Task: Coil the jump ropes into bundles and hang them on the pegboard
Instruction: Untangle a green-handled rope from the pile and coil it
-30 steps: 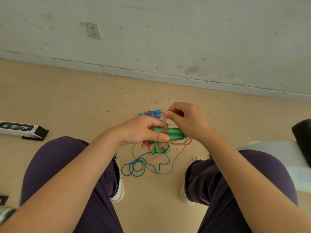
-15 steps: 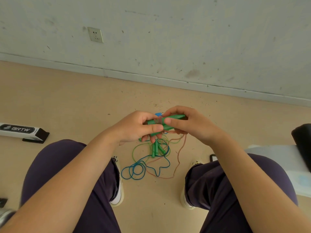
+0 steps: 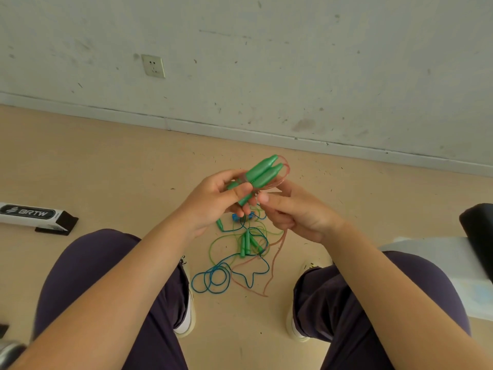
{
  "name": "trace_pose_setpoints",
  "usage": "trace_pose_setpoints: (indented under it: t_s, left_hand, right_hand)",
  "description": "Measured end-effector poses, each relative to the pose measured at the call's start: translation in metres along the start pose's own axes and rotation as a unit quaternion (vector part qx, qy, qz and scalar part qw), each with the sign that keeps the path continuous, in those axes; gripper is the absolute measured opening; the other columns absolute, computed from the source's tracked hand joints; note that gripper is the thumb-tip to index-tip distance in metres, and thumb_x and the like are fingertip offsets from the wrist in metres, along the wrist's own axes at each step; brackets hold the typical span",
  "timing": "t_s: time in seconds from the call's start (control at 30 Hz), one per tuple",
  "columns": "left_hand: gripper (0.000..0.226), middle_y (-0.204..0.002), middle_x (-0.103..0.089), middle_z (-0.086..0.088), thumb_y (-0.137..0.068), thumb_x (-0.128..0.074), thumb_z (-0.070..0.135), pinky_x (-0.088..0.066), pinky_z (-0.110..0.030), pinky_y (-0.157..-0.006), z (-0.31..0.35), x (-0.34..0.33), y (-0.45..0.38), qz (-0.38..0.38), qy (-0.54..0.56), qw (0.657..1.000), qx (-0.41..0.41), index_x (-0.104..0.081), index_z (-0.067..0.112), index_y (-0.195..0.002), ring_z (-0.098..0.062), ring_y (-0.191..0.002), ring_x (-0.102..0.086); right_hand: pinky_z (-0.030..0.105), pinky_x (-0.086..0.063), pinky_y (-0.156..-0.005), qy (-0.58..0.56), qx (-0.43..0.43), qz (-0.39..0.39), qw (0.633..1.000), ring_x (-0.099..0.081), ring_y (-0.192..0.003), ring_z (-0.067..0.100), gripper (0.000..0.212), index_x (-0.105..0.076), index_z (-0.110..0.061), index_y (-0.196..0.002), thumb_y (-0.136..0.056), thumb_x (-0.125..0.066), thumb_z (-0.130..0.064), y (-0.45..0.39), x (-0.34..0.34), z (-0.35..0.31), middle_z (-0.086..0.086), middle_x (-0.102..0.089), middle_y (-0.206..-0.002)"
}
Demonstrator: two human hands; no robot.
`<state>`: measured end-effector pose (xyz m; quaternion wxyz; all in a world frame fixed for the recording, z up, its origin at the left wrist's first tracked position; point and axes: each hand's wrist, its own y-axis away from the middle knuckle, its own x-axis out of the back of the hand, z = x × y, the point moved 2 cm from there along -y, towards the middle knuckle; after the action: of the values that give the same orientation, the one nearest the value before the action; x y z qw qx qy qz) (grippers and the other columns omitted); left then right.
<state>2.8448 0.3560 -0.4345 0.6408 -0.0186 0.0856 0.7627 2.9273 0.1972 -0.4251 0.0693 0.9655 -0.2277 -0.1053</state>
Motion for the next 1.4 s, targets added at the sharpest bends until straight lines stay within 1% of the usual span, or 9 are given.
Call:
trace_pose_setpoints:
  t_s: [0.1, 0.23, 0.47, 0.67, 0.87, 1.0, 1.2, 1.3, 1.4]
  left_hand:
    - [0.022, -0.073, -0.072, 0.002, -0.096, -0.060, 0.007, -0.053, -0.024, -0.056, -0.003, -0.001, 0.000, 0.040, -0.016, 0.999, -0.004, -0.060, 0.008, -0.118, -0.016, -0.059, -0.064]
    - [0.009, -0.069, -0.068, -0.003, -0.098, -0.059, 0.008, -0.053, -0.025, -0.053, -0.007, -0.001, 0.000, 0.063, -0.055, 0.996, -0.007, -0.060, 0.012, -0.106, -0.017, -0.057, -0.064]
    - [0.002, -0.076, -0.069, -0.008, -0.101, -0.056, 0.018, -0.047, -0.027, -0.046, -0.008, 0.008, -0.007, 0.082, -0.184, 0.979, -0.027, -0.054, 0.017, -0.101, -0.018, -0.050, -0.061]
    - [0.005, -0.075, -0.073, -0.006, -0.096, -0.065, 0.017, -0.043, -0.021, -0.045, -0.009, 0.012, -0.007, 0.055, -0.276, 0.960, 0.006, -0.064, 0.017, -0.101, -0.013, -0.048, -0.059]
    - [0.012, -0.075, -0.070, -0.007, -0.096, -0.065, 0.015, -0.043, -0.022, -0.046, -0.006, 0.001, 0.003, -0.135, -0.225, 0.963, 0.062, -0.068, 0.009, -0.106, -0.016, -0.052, -0.057]
    - [0.012, -0.074, -0.070, -0.003, -0.096, -0.064, 0.014, -0.044, -0.023, -0.047, -0.001, -0.001, 0.006, -0.196, -0.203, 0.957, 0.066, -0.069, 0.018, -0.107, -0.018, -0.053, -0.059]
    - [0.011, -0.075, -0.073, 0.000, -0.096, -0.064, 0.012, -0.047, -0.023, -0.050, -0.006, -0.005, 0.008, -0.183, -0.211, 0.958, 0.058, -0.063, 0.015, -0.106, -0.018, -0.059, -0.066]
    - [0.029, -0.074, -0.073, -0.002, -0.095, -0.064, 0.009, -0.049, -0.027, -0.052, -0.010, -0.005, 0.009, -0.161, -0.201, 0.965, 0.052, -0.050, 0.020, -0.119, -0.020, -0.058, -0.066]
    - [0.052, -0.075, -0.073, -0.007, -0.094, -0.065, 0.007, -0.050, -0.030, -0.055, -0.011, -0.002, 0.007, -0.140, -0.194, 0.970, 0.032, -0.037, 0.018, -0.136, -0.022, -0.059, -0.066]
  right_hand:
    - [0.019, -0.020, -0.040, 0.062, -0.002, 0.025, 0.998, -0.023, -0.045, 0.007, 0.022, -0.062, -0.028, -0.114, -0.092, -0.066, -0.025, -0.003, -0.006, 0.003, -0.011, -0.047, -0.057]
    - [0.011, -0.031, -0.040, 0.180, 0.014, 0.081, 0.980, -0.041, -0.040, -0.001, 0.005, -0.058, -0.025, -0.099, -0.099, -0.056, -0.020, -0.005, -0.012, 0.007, -0.022, -0.052, -0.050]
    - [0.017, -0.032, -0.043, 0.226, -0.007, 0.138, 0.964, -0.036, -0.040, 0.005, 0.035, -0.059, -0.016, -0.072, -0.103, -0.048, -0.028, -0.004, -0.011, 0.006, -0.012, -0.043, -0.046]
    - [0.012, -0.030, -0.047, 0.355, 0.015, 0.150, 0.923, -0.039, -0.044, 0.001, 0.026, -0.064, -0.017, -0.073, -0.097, -0.060, -0.025, 0.004, -0.007, -0.009, -0.018, -0.045, -0.044]
    - [0.016, -0.029, -0.051, 0.370, 0.083, 0.195, 0.905, -0.036, -0.050, 0.004, 0.020, -0.069, -0.009, -0.079, -0.094, -0.064, -0.020, 0.013, 0.006, -0.023, -0.004, -0.044, -0.058]
    - [0.023, -0.036, -0.055, 0.391, 0.091, 0.192, 0.896, -0.043, -0.055, 0.006, 0.017, -0.071, -0.011, -0.080, -0.093, -0.065, -0.020, 0.008, -0.004, -0.016, -0.001, -0.056, -0.062]
    - [0.030, -0.046, -0.064, 0.367, 0.055, 0.186, 0.910, -0.054, -0.067, 0.011, 0.008, -0.070, -0.014, -0.092, -0.090, -0.069, -0.021, 0.004, -0.003, -0.009, 0.008, -0.068, -0.077]
    - [0.018, -0.040, -0.056, 0.318, 0.047, 0.177, 0.930, -0.048, -0.061, 0.008, 0.013, -0.062, -0.014, -0.094, -0.087, -0.072, -0.019, 0.002, -0.003, -0.007, 0.006, -0.060, -0.072]
    - [0.022, -0.039, -0.058, 0.300, 0.031, 0.178, 0.937, -0.048, -0.062, 0.010, 0.013, -0.067, -0.014, -0.086, -0.088, -0.072, -0.025, 0.000, 0.000, -0.006, 0.011, -0.061, -0.071]
